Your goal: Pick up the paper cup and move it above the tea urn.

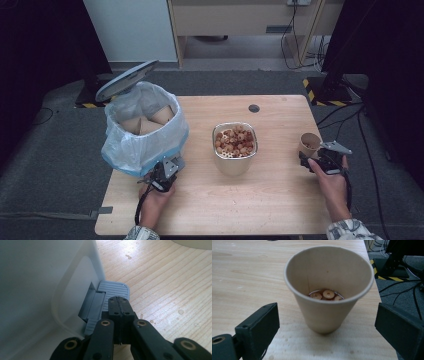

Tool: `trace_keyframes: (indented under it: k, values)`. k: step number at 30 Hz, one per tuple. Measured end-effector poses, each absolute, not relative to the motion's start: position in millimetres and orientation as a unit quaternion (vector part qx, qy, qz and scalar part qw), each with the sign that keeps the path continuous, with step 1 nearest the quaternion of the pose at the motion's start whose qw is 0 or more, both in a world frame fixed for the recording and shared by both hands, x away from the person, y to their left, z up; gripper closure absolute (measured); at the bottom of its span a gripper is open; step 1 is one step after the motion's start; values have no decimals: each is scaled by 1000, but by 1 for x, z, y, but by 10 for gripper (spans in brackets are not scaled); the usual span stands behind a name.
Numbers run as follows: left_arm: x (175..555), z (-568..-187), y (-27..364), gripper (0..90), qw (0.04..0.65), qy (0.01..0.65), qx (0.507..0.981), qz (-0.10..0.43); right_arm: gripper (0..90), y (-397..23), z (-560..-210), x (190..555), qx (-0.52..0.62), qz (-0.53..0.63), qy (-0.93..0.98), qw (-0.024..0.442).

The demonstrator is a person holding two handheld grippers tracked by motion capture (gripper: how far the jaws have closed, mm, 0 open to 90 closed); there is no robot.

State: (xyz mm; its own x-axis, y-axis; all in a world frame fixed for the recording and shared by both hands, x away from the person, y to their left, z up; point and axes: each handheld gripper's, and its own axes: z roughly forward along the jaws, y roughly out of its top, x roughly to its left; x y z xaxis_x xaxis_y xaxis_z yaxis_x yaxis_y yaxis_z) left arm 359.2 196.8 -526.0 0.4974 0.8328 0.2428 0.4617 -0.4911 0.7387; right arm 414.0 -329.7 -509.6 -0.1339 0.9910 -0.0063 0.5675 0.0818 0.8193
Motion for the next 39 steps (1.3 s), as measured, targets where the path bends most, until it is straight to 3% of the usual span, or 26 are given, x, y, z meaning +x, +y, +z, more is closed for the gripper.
trace_keyframes:
  k: [11,18,22,26,39]
  values:
    - [359,-526,197,892,309,401,808,302,88,-327,-515,439,583,358,663,304]
    - [359,-526,197,892,308,401,808,302,162,-327,-519,447,584,362,660,305]
    - [359,-526,197,892,307,401,808,303,260,-328,-519,447,578,369,660,309]
    - [359,-526,197,892,307,401,808,303,282,-328,-518,446,570,375,663,307]
    - [359,-526,197,892,305,400,809,303,326,-314,-473,443,504,387,701,326]
